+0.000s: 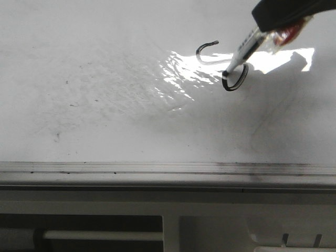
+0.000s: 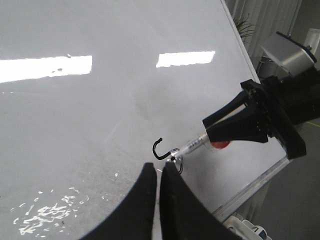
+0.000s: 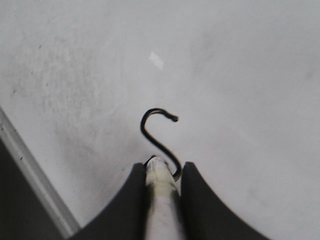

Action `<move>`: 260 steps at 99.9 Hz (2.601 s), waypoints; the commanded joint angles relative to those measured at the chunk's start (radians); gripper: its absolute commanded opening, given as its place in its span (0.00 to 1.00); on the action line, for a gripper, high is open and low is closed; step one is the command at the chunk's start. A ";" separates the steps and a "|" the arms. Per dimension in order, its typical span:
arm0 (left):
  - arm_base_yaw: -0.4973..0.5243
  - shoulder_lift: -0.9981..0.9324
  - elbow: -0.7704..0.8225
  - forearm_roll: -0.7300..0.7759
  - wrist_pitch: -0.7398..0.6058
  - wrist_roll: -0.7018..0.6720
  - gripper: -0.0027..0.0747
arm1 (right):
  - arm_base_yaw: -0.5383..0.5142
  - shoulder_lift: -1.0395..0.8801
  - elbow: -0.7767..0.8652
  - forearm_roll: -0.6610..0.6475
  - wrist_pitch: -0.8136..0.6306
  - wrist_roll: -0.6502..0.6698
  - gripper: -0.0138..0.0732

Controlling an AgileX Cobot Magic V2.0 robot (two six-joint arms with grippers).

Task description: Write number 8 on whiteboard

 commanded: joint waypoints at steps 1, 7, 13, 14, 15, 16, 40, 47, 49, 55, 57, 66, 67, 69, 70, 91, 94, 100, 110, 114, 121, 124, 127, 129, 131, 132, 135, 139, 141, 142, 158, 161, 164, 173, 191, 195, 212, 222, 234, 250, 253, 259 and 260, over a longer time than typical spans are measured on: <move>-0.007 0.002 -0.028 0.006 -0.022 -0.008 0.01 | -0.046 0.010 -0.046 -0.074 -0.079 -0.015 0.11; -0.007 0.002 -0.028 0.006 -0.022 -0.008 0.01 | -0.048 0.010 -0.060 -0.074 -0.081 -0.015 0.11; -0.007 0.002 -0.028 0.006 -0.022 -0.008 0.01 | -0.048 0.015 -0.072 -0.074 -0.081 -0.015 0.11; -0.007 0.002 -0.028 0.006 -0.022 -0.008 0.01 | -0.048 0.015 -0.074 -0.074 -0.081 -0.015 0.11; -0.007 0.002 -0.028 0.006 -0.022 -0.008 0.01 | -0.048 0.015 -0.075 -0.074 -0.081 -0.015 0.11; -0.007 0.002 -0.028 0.006 -0.022 -0.008 0.01 | -0.048 0.017 -0.077 -0.074 -0.081 -0.015 0.11; -0.007 0.002 -0.028 0.006 -0.013 -0.008 0.01 | -0.039 0.037 -0.083 -0.072 -0.086 -0.015 0.11; -0.007 0.002 -0.028 0.006 -0.012 -0.008 0.01 | -0.038 0.039 -0.083 -0.072 -0.101 -0.015 0.11; -0.007 0.002 -0.028 0.006 -0.012 -0.008 0.01 | -0.038 0.039 -0.083 -0.069 -0.106 -0.015 0.11; -0.007 0.002 -0.028 0.006 -0.006 -0.008 0.01 | -0.038 0.039 -0.085 -0.062 -0.113 -0.015 0.11; -0.007 0.002 -0.028 0.006 -0.003 -0.008 0.01 | -0.038 0.039 -0.085 -0.059 -0.113 -0.015 0.11; -0.007 0.002 -0.028 0.006 0.010 -0.008 0.01 | -0.038 0.039 -0.085 -0.045 -0.096 -0.015 0.11; -0.007 0.002 -0.028 0.006 0.010 -0.008 0.01 | -0.038 0.039 -0.085 -0.045 -0.093 -0.015 0.11; -0.007 0.002 -0.028 0.006 0.012 -0.008 0.01 | -0.037 0.039 -0.085 -0.045 -0.091 -0.015 0.11; -0.007 0.002 -0.028 0.006 0.012 -0.008 0.01 | -0.037 0.039 -0.085 -0.043 -0.091 -0.015 0.11; -0.007 0.002 -0.022 0.006 0.013 -0.008 0.01 | 0.002 0.039 -0.091 -0.043 -0.135 -0.015 0.11; -0.007 0.002 -0.022 0.006 0.014 -0.008 0.01 | 0.003 0.039 -0.095 -0.043 -0.125 -0.015 0.11; -0.007 0.002 -0.022 0.006 0.014 -0.008 0.01 | 0.004 0.037 -0.111 -0.043 -0.091 -0.015 0.11; -0.007 0.002 -0.022 0.006 0.014 -0.008 0.01 | 0.004 0.009 -0.152 -0.043 -0.020 -0.015 0.11; -0.007 0.002 -0.022 0.006 0.016 -0.008 0.01 | 0.008 -0.015 -0.167 -0.041 0.010 -0.015 0.11; -0.007 0.002 -0.022 0.006 0.027 -0.008 0.01 | 0.021 -0.063 -0.193 -0.033 0.061 -0.015 0.11; -0.007 0.004 -0.022 0.006 0.034 -0.008 0.02 | 0.029 -0.081 -0.202 -0.034 0.088 -0.015 0.11; -0.007 0.011 -0.022 0.008 0.045 -0.006 0.05 | 0.039 -0.097 -0.207 -0.034 0.106 -0.016 0.11; -0.007 0.017 -0.022 0.012 0.055 -0.006 0.09 | 0.047 -0.107 -0.212 -0.034 0.125 -0.016 0.11; -0.007 0.027 -0.022 0.021 0.068 -0.006 0.11 | 0.056 -0.116 -0.214 -0.032 0.148 -0.016 0.11; -0.007 0.030 -0.022 0.024 0.077 -0.006 0.14 | 0.060 -0.118 -0.214 -0.032 0.156 -0.016 0.11; -0.007 0.047 -0.024 0.036 0.094 -0.006 0.22 | 0.077 -0.128 -0.222 -0.027 0.205 -0.019 0.10; -0.007 0.080 -0.029 0.042 0.117 -0.006 0.34 | 0.096 -0.131 -0.224 -0.022 0.257 -0.027 0.10; -0.007 0.100 -0.031 0.042 0.123 -0.006 0.40 | 0.109 -0.131 -0.226 -0.008 0.288 -0.032 0.09; -0.007 0.107 -0.032 0.042 0.133 -0.006 0.42 | 0.117 -0.131 -0.226 -0.008 0.308 -0.035 0.08; -0.007 0.298 -0.111 0.127 0.299 -0.006 0.58 | 0.223 -0.105 -0.226 0.123 0.464 -0.206 0.08; -0.007 0.331 -0.131 0.141 0.326 -0.006 0.57 | 0.240 -0.097 -0.226 0.153 0.466 -0.224 0.08; -0.007 0.369 -0.151 0.152 0.348 -0.006 0.57 | 0.256 -0.090 -0.226 0.174 0.466 -0.245 0.08; -0.007 0.455 -0.212 0.170 0.408 0.013 0.55 | 0.303 -0.074 -0.226 0.197 0.461 -0.257 0.08; -0.007 0.572 -0.302 0.167 0.520 0.117 0.55 | 0.398 -0.039 -0.226 0.201 0.447 -0.265 0.08; -0.007 0.588 -0.310 0.163 0.527 0.126 0.55 | 0.417 -0.034 -0.226 0.201 0.438 -0.265 0.08; -0.007 0.618 -0.327 0.148 0.533 0.129 0.52 | 0.480 -0.026 -0.226 0.205 0.371 -0.265 0.08; -0.007 0.618 -0.327 0.143 0.544 0.129 0.44 | 0.482 -0.016 -0.226 0.218 0.370 -0.265 0.08; -0.007 0.618 -0.327 0.132 0.570 0.129 0.26 | 0.482 0.002 -0.224 0.248 0.373 -0.265 0.08; -0.007 0.618 -0.327 0.108 0.582 0.129 0.01 | 0.482 0.017 -0.222 0.279 0.375 -0.265 0.08; -0.007 0.618 -0.327 0.108 0.582 0.129 0.01 | 0.482 0.019 -0.222 0.286 0.375 -0.265 0.08; -0.007 0.618 -0.327 0.108 0.582 0.129 0.01 | 0.482 0.023 -0.222 0.288 0.375 -0.265 0.08; -0.007 0.618 -0.327 0.108 0.582 0.129 0.01 | 0.482 0.023 -0.222 0.288 0.375 -0.265 0.08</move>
